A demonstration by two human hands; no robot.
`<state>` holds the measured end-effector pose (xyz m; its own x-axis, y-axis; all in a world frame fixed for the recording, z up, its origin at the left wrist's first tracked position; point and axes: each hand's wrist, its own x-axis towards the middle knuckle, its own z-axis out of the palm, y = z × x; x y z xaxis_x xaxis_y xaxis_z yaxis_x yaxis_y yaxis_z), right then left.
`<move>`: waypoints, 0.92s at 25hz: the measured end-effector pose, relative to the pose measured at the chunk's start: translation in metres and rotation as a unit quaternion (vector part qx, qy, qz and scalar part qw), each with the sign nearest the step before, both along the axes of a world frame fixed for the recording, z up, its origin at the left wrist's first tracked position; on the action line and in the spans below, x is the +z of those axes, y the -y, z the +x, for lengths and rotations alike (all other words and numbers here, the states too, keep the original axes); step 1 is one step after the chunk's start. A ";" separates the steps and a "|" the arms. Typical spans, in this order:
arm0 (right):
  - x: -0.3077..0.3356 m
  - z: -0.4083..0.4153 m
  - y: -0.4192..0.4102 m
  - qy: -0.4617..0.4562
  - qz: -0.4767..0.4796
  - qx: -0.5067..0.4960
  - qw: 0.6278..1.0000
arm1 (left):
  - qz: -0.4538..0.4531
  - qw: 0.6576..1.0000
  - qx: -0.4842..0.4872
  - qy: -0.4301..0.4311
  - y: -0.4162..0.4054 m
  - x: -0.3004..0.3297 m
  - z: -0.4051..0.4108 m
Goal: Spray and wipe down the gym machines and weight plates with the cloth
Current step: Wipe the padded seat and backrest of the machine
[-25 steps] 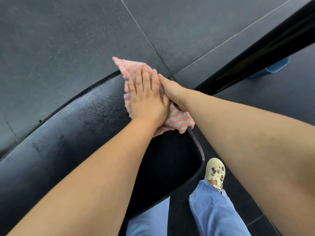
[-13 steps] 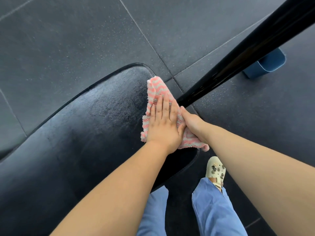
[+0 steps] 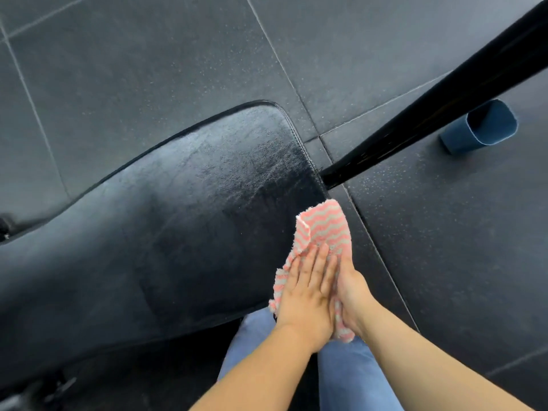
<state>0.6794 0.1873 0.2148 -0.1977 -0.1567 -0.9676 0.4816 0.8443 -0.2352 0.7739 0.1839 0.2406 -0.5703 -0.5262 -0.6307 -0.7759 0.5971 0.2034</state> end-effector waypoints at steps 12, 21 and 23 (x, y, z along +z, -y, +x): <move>-0.016 0.004 0.008 -0.212 -0.239 0.205 0.925 | -0.189 0.931 0.310 -0.039 -0.006 -0.026 -0.011; -0.003 0.033 0.051 -0.455 -0.103 0.602 0.648 | -0.114 0.944 0.307 -0.035 0.021 -0.023 0.033; -0.003 0.049 0.058 -0.442 -0.153 0.652 0.597 | -0.126 0.937 0.324 -0.024 0.015 -0.025 0.046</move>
